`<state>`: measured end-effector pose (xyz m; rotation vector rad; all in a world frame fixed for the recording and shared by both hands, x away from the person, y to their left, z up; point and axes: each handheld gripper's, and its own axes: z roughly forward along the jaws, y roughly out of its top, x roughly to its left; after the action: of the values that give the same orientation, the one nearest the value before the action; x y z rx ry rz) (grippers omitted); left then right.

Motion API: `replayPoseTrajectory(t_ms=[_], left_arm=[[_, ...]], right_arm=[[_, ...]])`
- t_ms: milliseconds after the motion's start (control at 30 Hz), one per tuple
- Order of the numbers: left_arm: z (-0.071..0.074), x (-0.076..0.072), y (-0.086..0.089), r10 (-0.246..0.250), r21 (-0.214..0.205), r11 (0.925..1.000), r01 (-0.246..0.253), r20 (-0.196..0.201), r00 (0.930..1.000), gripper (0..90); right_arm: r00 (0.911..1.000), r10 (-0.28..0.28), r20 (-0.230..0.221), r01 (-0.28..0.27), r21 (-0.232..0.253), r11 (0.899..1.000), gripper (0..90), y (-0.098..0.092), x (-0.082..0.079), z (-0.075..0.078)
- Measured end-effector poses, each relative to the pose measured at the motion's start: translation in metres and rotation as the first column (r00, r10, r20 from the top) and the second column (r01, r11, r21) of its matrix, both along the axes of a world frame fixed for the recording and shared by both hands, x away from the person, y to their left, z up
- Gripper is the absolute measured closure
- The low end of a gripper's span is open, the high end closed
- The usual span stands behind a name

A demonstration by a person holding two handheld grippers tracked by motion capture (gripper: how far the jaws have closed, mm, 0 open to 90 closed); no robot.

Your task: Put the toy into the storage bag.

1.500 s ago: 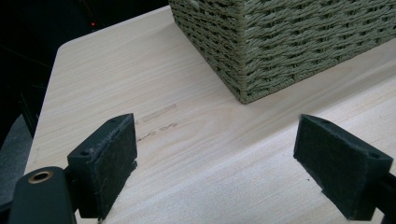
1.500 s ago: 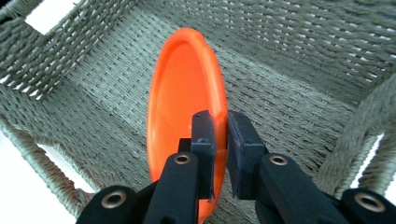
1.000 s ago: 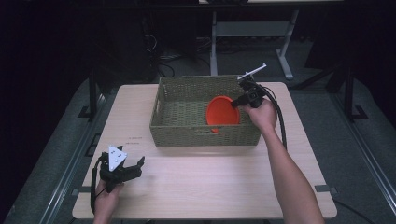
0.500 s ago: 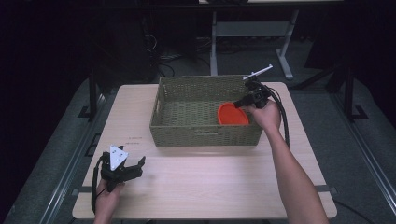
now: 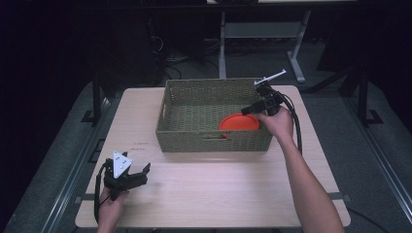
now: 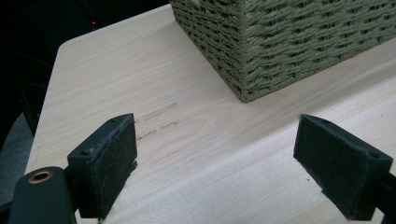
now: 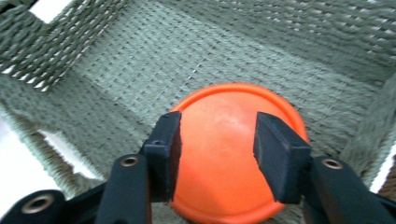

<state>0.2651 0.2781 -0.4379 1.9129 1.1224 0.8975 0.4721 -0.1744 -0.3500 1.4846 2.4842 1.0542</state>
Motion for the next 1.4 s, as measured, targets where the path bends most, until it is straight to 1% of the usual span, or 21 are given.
replayPoseTrajectory(t_ms=[33, 100, 167, 267, 300, 333, 467, 500, 600, 667, 733, 833, 900, 933, 1033, 1300, 1400], left_arm=[[0.000, 0.000, 0.000, -0.003, 0.004, 1.0000, 0.003, -0.002, 1.0000, 12.8], [-0.001, 0.000, -0.001, -0.009, 0.013, 0.9999, 0.010, -0.006, 0.9999, 12.8], [-0.001, 0.000, -0.001, -0.011, 0.014, 0.9998, 0.011, -0.008, 0.9999, 12.8], [0.000, 0.000, -0.001, -0.010, 0.010, 0.9999, 0.010, -0.005, 0.9999, 12.8], [0.000, 0.000, -0.001, -0.008, 0.010, 0.9999, 0.009, -0.005, 1.0000, 12.8], [0.000, 0.000, 0.000, -0.006, 0.007, 1.0000, 0.006, -0.005, 1.0000, 12.8], [0.000, 0.000, -0.001, -0.007, 0.006, 1.0000, 0.007, -0.005, 1.0000, 12.8], [0.000, 0.000, -0.001, -0.007, 0.006, 1.0000, 0.007, -0.005, 1.0000, 12.8], [0.000, 0.000, 0.000, -0.007, 0.008, 0.9999, 0.007, -0.005, 1.0000, 12.8], [0.000, 0.000, 0.000, -0.005, 0.007, 1.0000, 0.005, -0.004, 1.0000, 12.8], [0.000, 0.000, 0.000, -0.004, 0.006, 1.0000, 0.004, -0.003, 1.0000, 12.8], [0.000, 0.000, 0.000, -0.004, 0.006, 1.0000, 0.004, -0.003, 1.0000, 12.8], [0.000, 0.000, 0.000, -0.004, 0.005, 1.0000, 0.004, -0.004, 1.0000, 12.8], [0.000, 0.000, 0.000, -0.004, 0.006, 1.0000, 0.004, -0.005, 1.0000, 12.8], [0.000, 0.000, -0.001, -0.005, 0.006, 1.0000, 0.005, -0.005, 1.0000, 12.8], [0.000, 0.000, 0.000, -0.001, 0.006, 1.0000, 0.001, -0.006, 1.0000, 12.8], [0.000, 0.000, 0.000, 0.000, 0.005, 1.0000, 0.000, -0.006, 1.0000, 12.8]], right_arm=[[1.0000, 0.001, 0.007, -0.001, -0.001, 1.000, 47.6, 0.000, -0.001, 0.000], [1.0000, 0.004, 0.008, -0.004, 0.003, 1.000, 46.4, -0.001, -0.002, 0.001], [1.0000, 0.006, -0.003, -0.006, 0.016, 1.000, 42.7, -0.002, -0.004, 0.002], [1.0000, 0.008, -0.005, -0.008, 0.044, 0.999, 39.4, -0.004, -0.007, 0.005], [0.9999, 0.014, -0.004, -0.014, 0.050, 0.999, 38.4, -0.005, -0.007, 0.007], [0.9996, 0.027, 0.005, -0.027, 0.066, 0.997, 37.1, -0.005, -0.009, 0.009], [0.9992, 0.038, -0.006, -0.038, 0.075, 0.996, 33.7, -0.004, -0.012, 0.011], [0.9992, 0.038, -0.012, -0.037, 0.077, 0.996, 33.2, -0.004, -0.013, 0.012], [0.9988, 0.050, 0.001, -0.050, 0.090, 0.995, 32.1, -0.005, -0.016, 0.013], [0.9987, 0.051, 0.001, -0.051, 0.097, 0.994, 31.6, -0.005, -0.017, 0.014], [0.9985, 0.055, -0.001, -0.055, 0.115, 0.992, 30.2, -0.007, -0.021, 0.014], [0.9983, 0.058, -0.007, -0.057, 0.121, 0.991, 29.5, -0.008, -0.024, 0.014], [0.9982, 0.060, -0.001, -0.060, 0.130, 0.990, 29.4, -0.010, -0.027, 0.014], [0.9982, 0.060, -0.002, -0.059, 0.146, 0.987, 28.9, -0.012, -0.030, 0.014], [0.9978, 0.066, 0.004, -0.066, 0.148, 0.987, 28.2, -0.014, -0.032, 0.015], [0.9973, 0.072, 0.012, -0.073, 0.177, 0.982, 25.2, -0.020, -0.044, 0.017], [0.9967, 0.078, 0.022, -0.081, 0.187, 0.979, 24.4, -0.023, -0.047, 0.018]])
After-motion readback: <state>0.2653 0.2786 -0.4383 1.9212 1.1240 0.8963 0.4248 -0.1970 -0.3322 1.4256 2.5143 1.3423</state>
